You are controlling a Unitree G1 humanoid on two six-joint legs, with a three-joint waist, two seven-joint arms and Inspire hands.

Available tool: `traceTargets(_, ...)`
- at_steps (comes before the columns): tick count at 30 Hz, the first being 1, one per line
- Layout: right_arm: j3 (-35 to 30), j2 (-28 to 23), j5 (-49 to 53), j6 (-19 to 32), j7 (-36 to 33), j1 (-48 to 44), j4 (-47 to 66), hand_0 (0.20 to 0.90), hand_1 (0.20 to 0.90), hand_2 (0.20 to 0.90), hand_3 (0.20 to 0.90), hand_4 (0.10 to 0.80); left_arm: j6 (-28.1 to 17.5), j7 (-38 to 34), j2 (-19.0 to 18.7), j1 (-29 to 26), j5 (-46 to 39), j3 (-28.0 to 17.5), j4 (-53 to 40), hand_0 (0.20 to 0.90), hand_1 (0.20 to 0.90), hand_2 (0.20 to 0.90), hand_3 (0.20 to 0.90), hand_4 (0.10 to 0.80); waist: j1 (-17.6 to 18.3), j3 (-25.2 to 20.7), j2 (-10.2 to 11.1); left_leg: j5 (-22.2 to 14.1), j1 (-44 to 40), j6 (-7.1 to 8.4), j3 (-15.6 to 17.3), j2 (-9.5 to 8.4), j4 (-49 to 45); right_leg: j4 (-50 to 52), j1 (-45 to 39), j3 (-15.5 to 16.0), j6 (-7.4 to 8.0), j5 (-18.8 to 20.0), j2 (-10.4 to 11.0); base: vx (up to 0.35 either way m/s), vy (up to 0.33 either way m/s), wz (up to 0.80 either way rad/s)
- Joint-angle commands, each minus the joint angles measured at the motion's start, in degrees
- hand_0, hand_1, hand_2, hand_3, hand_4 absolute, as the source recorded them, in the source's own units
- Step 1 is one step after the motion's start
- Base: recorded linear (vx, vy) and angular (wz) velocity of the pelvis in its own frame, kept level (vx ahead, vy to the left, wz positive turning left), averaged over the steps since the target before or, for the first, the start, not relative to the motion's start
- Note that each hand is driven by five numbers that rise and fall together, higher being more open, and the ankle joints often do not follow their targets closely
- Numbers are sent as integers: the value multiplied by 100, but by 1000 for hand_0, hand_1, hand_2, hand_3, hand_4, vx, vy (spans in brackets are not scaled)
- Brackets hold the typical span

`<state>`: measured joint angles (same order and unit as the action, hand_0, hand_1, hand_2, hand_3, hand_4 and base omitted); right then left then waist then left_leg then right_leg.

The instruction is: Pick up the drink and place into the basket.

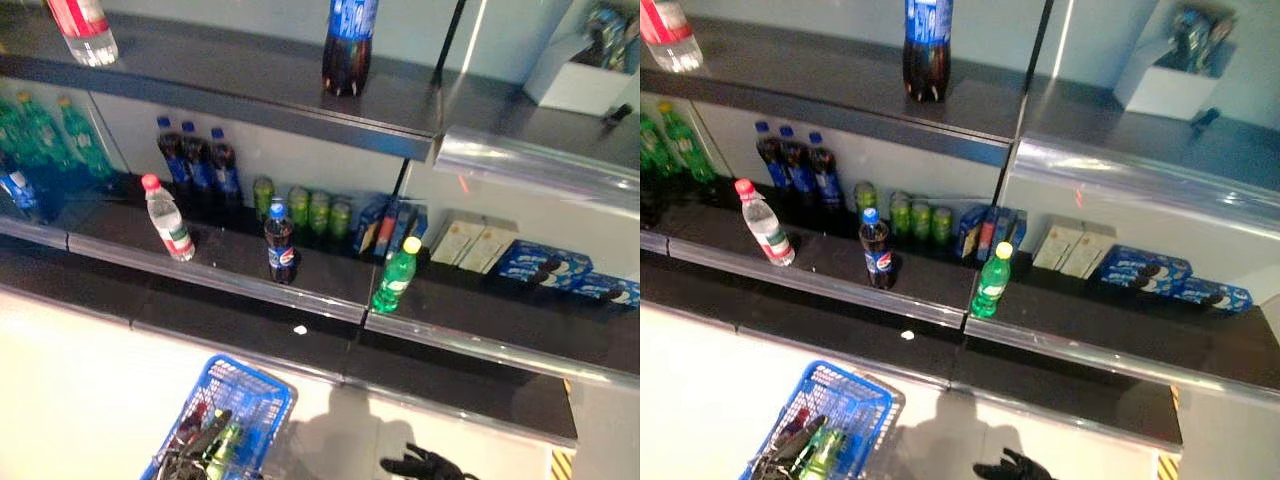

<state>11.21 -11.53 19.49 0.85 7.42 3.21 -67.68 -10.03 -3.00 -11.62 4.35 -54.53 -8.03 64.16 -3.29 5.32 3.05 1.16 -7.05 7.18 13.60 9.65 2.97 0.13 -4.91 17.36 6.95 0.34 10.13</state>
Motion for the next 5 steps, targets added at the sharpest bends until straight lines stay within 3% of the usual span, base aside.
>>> traceTargets(1,-235,-82,-517,357,-314,-155,-170,900,900,900,900,800,-253,224,124,-35,205,-8,-139,300,300,300,200,100,-44,125,-225,247,230,50,-116,271,-40,99,5,182,321,219,462,0,0,0)
traceTargets(5,-274,-37,-576,438,-573,-94,-261,900,900,900,900,800,-299,288,138,-45,248,-19,-16,300,300,300,200,100,-16,94,-252,280,200,57,-107,267,87,39,-23,201,329,226,443,-1,-2,-1)
